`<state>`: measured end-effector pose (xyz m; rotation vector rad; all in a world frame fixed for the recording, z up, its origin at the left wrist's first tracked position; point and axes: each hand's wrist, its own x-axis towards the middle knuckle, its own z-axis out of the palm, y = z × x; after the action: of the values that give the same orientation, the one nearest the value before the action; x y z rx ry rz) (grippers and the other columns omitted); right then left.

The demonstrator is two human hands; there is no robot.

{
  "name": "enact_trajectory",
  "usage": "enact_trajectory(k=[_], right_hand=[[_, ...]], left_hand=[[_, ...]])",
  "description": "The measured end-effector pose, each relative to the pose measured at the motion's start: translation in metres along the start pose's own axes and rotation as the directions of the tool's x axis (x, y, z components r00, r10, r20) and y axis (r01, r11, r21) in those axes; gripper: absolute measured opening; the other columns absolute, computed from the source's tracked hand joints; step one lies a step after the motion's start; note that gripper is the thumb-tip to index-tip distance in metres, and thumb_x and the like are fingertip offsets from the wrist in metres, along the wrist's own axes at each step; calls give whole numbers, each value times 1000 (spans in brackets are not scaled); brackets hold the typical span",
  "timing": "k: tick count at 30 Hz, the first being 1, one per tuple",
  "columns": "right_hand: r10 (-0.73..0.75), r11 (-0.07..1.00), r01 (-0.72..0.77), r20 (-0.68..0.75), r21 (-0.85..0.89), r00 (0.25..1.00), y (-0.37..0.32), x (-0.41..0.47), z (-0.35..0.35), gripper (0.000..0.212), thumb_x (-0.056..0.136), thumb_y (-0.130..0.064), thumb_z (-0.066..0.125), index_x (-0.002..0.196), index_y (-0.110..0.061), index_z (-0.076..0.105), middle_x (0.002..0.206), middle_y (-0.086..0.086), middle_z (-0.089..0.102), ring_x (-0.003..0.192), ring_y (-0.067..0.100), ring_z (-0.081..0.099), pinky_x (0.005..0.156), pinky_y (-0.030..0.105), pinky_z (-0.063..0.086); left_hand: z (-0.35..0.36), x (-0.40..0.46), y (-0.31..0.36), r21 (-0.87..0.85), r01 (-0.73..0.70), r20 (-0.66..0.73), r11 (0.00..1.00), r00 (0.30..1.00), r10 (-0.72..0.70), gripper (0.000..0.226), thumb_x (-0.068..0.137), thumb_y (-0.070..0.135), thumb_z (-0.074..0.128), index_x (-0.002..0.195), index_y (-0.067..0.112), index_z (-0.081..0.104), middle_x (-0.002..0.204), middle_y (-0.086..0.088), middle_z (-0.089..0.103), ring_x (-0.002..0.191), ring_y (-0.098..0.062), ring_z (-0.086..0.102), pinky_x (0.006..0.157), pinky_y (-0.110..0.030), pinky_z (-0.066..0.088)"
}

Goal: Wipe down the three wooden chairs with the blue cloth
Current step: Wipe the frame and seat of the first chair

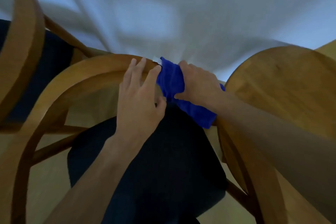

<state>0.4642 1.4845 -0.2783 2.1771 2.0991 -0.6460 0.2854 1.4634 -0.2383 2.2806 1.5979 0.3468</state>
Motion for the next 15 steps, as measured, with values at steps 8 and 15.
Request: enact_trajectory(k=[8, 15], right_hand=[[-199, 973, 198, -7, 121, 980, -79, 33, -25, 66, 69, -33, 84, 118, -14, 44, 107, 3, 55, 90, 22, 53, 74, 32, 39], [-596, 730, 605, 137, -317, 791, -221, 66, -31, 68, 62, -44, 84, 112, -18, 45, 97, -4, 52, 86, 21, 55, 64, 36, 40]], left_hand=[[-20, -25, -43, -28, 27, -66, 999, 997, -29, 65, 78, 15, 69, 139, 17, 43, 153, -6, 31, 145, -22, 17, 114, -34, 12], [-78, -78, -148, -60, 419, -182, 906, 888, -423, 70, 76, 17, 67, 138, 17, 35, 139, -2, 42, 139, -20, 29, 111, -36, 21]])
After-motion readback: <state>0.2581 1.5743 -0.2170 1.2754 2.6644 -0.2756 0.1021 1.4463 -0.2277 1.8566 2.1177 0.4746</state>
